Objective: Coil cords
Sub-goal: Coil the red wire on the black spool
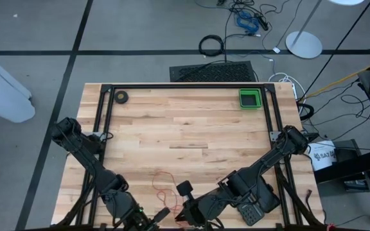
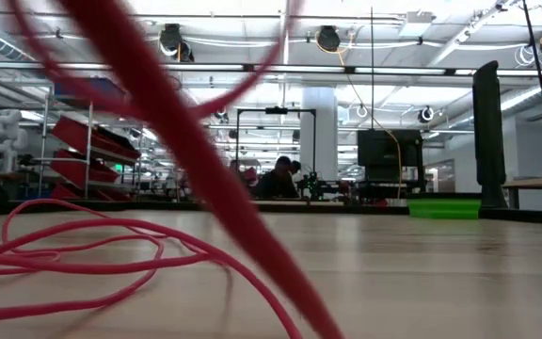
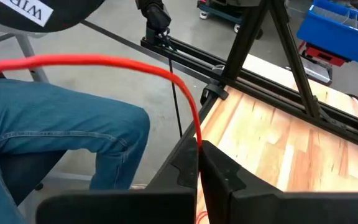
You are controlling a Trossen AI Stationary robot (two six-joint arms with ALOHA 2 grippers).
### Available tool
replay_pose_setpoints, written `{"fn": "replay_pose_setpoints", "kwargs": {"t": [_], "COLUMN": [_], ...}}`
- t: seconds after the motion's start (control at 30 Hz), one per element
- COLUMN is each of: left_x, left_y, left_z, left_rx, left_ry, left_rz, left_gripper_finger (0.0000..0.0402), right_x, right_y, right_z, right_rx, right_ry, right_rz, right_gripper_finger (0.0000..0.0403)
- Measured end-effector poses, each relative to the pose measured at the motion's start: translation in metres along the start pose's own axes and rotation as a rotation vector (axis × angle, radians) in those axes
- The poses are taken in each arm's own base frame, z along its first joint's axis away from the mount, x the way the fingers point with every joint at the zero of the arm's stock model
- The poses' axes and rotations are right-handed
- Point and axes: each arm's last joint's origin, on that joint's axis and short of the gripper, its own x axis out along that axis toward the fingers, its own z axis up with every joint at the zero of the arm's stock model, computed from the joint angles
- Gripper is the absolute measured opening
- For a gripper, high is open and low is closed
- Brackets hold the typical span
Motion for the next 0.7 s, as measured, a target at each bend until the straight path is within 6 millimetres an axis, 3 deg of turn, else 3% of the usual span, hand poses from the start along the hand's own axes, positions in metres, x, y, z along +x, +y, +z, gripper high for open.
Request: {"fn": "replay_pose_setpoints", "kwargs": {"t": [0.2, 0.47, 0.7], "left_x": [0.0, -0.017, -0.027], "left_y": [0.001, -0.002, -0.012], "left_z": [-0.001, 0.005, 0.022], "left_rx": [-0.001, 0.018, 0.037], "left_ry": [0.02, 0.22, 0.255], "left_rz": [0.033, 0.156, 0.313], "left_gripper_finger": [0.0, 0.0, 0.0], "right_x": [-0.007, -0.046, -0.056], "right_y": [0.007, 0.03, 0.044], "right_z": [-0.001, -0.011, -0.011], "right_rx": [-0.014, 0.067, 0.089], "right_ry": [0.036, 0.26, 0.27], "right_rz": [0.012, -0.046, -0.059], "right_gripper_finger": [0.0026, 0.0096, 0.0112]}}
